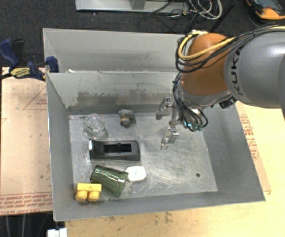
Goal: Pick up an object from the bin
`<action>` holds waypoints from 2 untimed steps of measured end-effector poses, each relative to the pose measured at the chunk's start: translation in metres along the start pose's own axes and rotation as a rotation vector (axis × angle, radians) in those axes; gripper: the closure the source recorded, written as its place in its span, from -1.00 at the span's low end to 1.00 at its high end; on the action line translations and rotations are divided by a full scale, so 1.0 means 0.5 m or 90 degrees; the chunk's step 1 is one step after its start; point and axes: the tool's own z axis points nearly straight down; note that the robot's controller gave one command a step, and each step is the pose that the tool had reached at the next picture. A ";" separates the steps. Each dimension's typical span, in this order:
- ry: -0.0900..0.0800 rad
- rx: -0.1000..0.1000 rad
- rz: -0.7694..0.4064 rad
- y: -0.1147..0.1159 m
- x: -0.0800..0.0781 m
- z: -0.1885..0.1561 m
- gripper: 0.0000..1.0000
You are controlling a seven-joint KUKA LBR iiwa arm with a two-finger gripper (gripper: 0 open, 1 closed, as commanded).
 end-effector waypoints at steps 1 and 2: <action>-0.005 0.000 0.000 0.000 -0.004 -0.009 -1.00; -0.004 0.001 -0.040 0.095 -0.004 -0.083 -1.00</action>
Offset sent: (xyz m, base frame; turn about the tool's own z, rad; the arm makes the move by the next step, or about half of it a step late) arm 0.0024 0.0721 0.0610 -0.0950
